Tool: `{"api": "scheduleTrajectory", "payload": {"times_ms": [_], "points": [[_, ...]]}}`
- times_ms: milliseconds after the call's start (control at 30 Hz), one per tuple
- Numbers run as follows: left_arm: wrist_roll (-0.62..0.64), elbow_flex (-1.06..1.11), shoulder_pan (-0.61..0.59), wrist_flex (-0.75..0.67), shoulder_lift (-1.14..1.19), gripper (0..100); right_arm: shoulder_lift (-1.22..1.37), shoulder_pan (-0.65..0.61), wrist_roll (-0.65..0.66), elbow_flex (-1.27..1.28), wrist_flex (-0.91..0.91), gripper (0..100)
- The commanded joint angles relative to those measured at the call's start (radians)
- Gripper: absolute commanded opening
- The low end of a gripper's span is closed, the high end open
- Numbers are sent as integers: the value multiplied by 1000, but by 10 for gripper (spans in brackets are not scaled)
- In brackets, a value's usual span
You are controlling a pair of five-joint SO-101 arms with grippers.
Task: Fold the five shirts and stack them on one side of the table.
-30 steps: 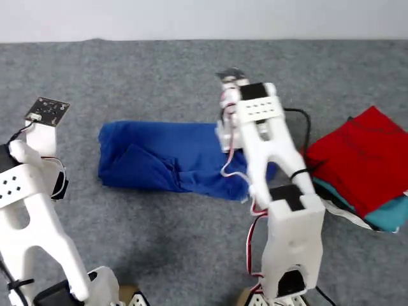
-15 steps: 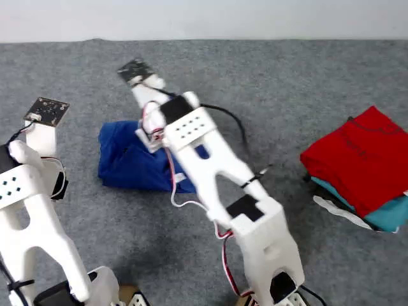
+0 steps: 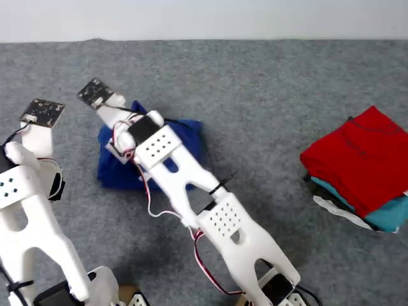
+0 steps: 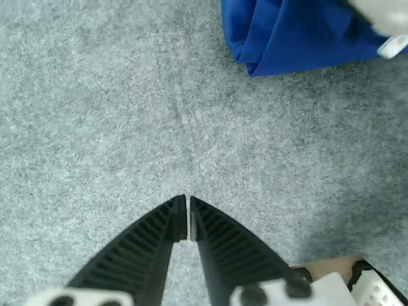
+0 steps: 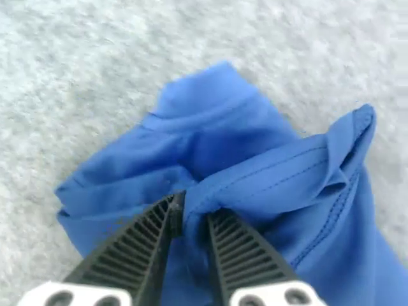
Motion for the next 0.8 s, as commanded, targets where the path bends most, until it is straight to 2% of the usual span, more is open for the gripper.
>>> {"api": "scheduleTrajectory", "payload": {"times_ms": [0, 167, 433, 767], "points": [[-2, -5, -17, -11, -32, 19, 25, -31, 12, -126, -13, 24], [-2, -5, -15, -12, -29, 19, 31, -73, 6, -180, 21, 191], [0, 16, -17, -38, -32, 19, -105, -113, 11, -322, 142, 195], [0, 18, -17, -54, -28, 19, -211, 41, 9, -324, 291, 180]]}}
